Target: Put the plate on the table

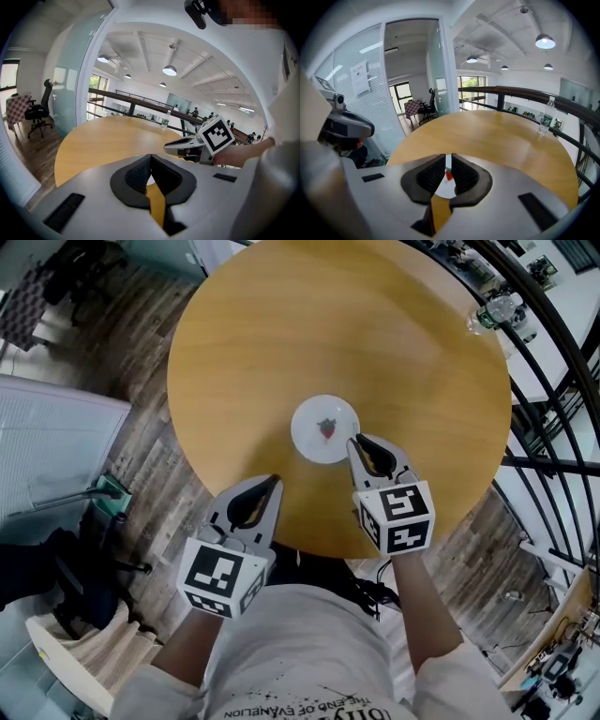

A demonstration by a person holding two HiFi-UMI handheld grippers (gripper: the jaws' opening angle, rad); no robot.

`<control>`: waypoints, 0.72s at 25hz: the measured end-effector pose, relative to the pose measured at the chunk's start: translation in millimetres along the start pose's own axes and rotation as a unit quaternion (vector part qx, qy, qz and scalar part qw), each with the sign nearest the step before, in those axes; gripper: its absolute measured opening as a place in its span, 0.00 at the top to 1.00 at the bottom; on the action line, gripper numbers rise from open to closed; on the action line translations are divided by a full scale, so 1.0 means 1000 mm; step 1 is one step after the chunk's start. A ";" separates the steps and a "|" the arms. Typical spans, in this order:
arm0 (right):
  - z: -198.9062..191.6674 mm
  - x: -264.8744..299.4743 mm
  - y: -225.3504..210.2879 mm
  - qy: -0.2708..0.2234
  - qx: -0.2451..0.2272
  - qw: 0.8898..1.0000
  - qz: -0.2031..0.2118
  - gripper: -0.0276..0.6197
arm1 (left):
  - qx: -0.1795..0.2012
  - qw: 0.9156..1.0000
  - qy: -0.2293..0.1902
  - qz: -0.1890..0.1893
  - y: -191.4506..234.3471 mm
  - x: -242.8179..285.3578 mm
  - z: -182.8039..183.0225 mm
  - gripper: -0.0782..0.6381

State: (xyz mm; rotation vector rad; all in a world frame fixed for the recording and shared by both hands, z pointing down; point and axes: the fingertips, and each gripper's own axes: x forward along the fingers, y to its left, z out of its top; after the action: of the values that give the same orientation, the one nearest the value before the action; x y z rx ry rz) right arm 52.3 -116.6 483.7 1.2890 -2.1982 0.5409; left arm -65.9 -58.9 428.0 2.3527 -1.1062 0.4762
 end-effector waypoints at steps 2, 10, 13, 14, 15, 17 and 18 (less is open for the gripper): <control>0.004 -0.017 0.003 -0.011 0.002 1.000 0.002 0.88 | 0.008 1.000 -0.007 -0.005 -0.009 -0.004 0.007 0.86; 0.015 -0.081 0.016 -0.041 0.018 0.999 0.002 0.92 | 0.037 0.999 -0.026 -0.027 -0.039 -0.023 0.031 0.86; 0.010 -0.096 0.013 -0.045 0.032 0.998 -0.006 0.92 | 0.043 0.998 -0.027 -0.033 -0.047 -0.022 0.033 0.86; 0.007 -0.099 0.010 -0.044 0.037 0.998 -0.008 0.92 | 0.043 0.998 -0.025 -0.035 -0.050 -0.021 0.032 0.86; 0.004 -0.102 0.008 -0.043 0.041 0.998 -0.008 0.92 | 0.042 0.998 -0.023 -0.036 -0.052 -0.019 0.031 0.86; 0.000 -0.106 0.005 -0.039 0.045 0.998 -0.009 0.92 | 0.040 0.998 -0.018 -0.038 -0.057 -0.018 0.029 0.86; -0.002 -0.109 0.004 -0.039 0.047 0.998 -0.010 0.92 | 0.042 0.998 -0.016 -0.039 -0.059 -0.017 0.028 0.86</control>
State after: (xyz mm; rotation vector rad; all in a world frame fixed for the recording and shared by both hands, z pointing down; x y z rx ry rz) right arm 93.2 -41.1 417.2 1.4012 -2.2445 0.6031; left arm -27.4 -31.8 379.8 2.4739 -1.0229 0.4653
